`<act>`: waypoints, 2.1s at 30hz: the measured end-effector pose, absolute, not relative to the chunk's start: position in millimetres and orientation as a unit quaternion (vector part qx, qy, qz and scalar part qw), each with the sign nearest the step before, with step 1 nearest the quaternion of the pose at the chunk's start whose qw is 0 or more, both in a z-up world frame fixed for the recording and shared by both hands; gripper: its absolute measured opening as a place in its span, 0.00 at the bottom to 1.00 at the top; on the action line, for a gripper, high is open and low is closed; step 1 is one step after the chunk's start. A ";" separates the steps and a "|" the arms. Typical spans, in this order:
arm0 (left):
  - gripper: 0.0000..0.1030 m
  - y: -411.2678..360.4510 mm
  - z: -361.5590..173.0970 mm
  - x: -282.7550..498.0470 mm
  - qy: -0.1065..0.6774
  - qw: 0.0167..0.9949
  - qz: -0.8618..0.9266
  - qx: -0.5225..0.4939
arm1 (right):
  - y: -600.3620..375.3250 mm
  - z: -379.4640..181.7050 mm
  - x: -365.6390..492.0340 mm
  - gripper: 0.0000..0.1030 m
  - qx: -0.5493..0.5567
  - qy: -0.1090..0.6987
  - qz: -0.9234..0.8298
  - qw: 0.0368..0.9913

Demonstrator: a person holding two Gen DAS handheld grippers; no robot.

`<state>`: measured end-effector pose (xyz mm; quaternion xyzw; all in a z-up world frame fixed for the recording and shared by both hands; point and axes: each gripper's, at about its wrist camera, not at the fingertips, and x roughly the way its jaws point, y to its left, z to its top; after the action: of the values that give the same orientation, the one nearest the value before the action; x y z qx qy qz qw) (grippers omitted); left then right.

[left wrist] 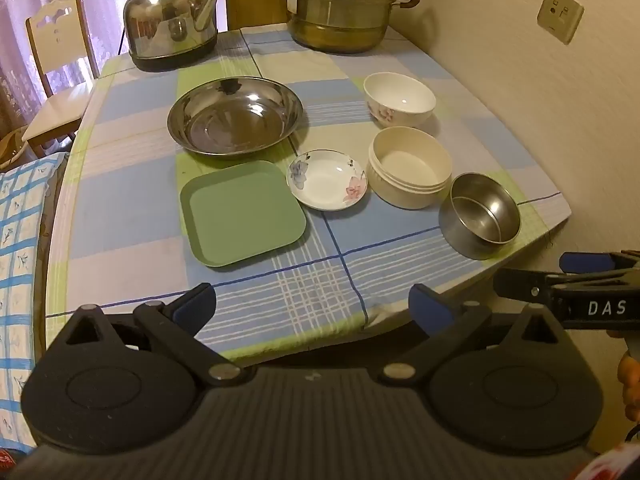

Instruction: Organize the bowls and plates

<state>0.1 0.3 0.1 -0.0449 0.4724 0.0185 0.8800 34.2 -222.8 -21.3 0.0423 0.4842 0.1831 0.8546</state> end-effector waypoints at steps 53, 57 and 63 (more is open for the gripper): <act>0.99 0.6 0.1 -2.5 0.473 0.879 0.021 -0.049 | -217.1 -20.6 35.0 0.99 0.038 0.482 0.187 0.855; 0.99 0.8 0.1 -2.5 0.473 0.879 0.021 -0.049 | -217.2 -20.6 36.1 0.99 0.038 0.482 0.188 0.855; 0.99 0.2 0.4 -2.1 0.473 0.879 0.021 -0.049 | -217.0 -20.4 37.1 0.99 0.037 0.482 0.189 0.855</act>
<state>-2.1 0.2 0.4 -0.0491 0.4734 0.0211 0.8792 37.1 -217.0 -20.4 0.0373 0.4819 0.1890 0.8548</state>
